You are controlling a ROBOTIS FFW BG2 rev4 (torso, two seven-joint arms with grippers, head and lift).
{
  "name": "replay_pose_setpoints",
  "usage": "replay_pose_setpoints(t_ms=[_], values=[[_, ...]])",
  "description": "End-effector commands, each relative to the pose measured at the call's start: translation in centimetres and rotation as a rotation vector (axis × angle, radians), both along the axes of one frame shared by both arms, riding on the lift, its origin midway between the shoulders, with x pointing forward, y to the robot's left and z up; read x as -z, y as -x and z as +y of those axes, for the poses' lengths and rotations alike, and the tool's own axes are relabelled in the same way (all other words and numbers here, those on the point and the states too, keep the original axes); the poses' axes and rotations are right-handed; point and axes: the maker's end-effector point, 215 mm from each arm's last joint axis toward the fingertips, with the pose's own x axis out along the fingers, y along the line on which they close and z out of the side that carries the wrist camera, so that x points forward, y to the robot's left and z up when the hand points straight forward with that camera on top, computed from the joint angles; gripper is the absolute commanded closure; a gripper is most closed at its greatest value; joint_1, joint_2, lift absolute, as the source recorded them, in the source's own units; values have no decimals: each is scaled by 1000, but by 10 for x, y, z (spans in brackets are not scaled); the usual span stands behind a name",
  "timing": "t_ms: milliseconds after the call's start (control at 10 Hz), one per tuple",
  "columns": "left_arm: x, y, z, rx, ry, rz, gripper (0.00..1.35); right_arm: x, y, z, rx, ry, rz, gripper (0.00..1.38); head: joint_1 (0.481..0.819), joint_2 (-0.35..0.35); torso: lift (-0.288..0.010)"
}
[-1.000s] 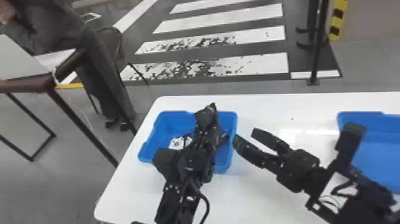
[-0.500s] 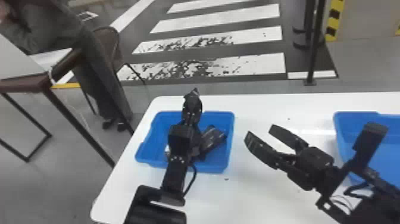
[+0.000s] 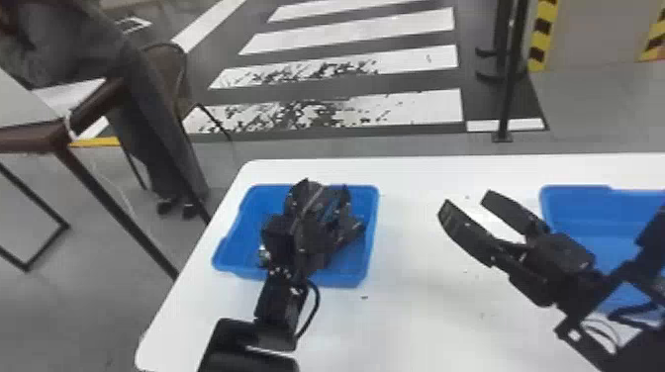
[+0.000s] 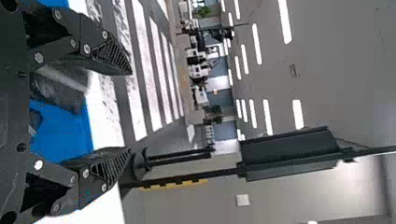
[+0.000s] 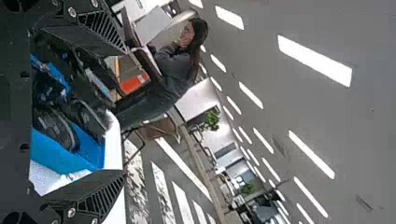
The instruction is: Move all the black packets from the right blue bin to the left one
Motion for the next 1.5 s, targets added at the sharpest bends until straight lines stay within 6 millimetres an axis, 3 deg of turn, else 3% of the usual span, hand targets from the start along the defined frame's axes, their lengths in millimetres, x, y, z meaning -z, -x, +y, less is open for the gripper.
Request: replay_pose_setpoints(t_ms=[0, 200, 300, 500, 700, 1000, 1400], values=[[-28, 30, -8, 16, 78, -51, 71, -3, -7, -32, 72, 23, -21, 133, 695, 269, -140], [-62, 76, -9, 22, 176, -90, 75, -9, -9, -74, 168, 75, -51, 133, 695, 216, -140], [-80, 100, -8, 20, 208, -105, 73, -16, -4, -109, 259, 142, -83, 133, 695, 194, -140], [-94, 135, 7, -31, 212, -120, 19, -33, 18, -179, 430, 302, -149, 133, 695, 144, -140], [-82, 153, 19, -66, 164, -41, -2, -35, 51, -222, 527, 421, -138, 133, 695, 75, -140], [-77, 176, 49, -121, 89, 8, -2, -26, 87, -243, 555, 535, -74, 134, 695, 44, -140], [-72, 173, 44, -114, 89, 25, -2, -22, 82, -245, 559, 551, -76, 134, 695, 51, -140]])
